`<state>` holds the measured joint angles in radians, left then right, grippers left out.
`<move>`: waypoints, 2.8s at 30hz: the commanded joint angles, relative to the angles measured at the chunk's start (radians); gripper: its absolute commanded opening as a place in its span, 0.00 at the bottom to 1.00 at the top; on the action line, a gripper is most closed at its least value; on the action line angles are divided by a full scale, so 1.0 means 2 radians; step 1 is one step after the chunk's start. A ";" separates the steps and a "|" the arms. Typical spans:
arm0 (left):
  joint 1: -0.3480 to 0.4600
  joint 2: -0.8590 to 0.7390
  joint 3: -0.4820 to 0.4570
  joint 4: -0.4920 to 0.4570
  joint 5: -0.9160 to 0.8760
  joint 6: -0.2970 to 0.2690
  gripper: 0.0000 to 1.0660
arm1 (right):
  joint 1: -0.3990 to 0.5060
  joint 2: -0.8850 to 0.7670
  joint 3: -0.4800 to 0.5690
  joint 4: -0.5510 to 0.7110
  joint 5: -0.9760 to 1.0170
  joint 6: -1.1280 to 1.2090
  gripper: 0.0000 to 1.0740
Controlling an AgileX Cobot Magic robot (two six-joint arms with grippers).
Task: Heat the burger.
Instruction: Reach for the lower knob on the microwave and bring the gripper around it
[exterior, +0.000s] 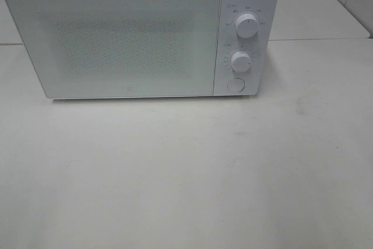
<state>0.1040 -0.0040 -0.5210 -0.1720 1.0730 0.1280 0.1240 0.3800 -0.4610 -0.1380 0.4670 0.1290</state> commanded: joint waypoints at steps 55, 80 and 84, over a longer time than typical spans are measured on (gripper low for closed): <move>-0.003 -0.013 0.002 -0.006 0.001 -0.004 0.94 | 0.141 0.524 0.071 0.242 -0.738 -0.200 0.65; -0.003 -0.013 0.002 -0.006 0.001 -0.004 0.94 | 0.319 0.667 0.045 0.449 -0.933 -0.207 0.65; -0.003 -0.013 0.002 -0.006 0.001 -0.004 0.94 | 0.333 0.692 0.020 0.474 -0.934 -0.209 0.66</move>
<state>0.1040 -0.0040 -0.5210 -0.1730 1.0730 0.1280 0.7770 1.7430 -0.3920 0.7880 -1.2080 -0.2730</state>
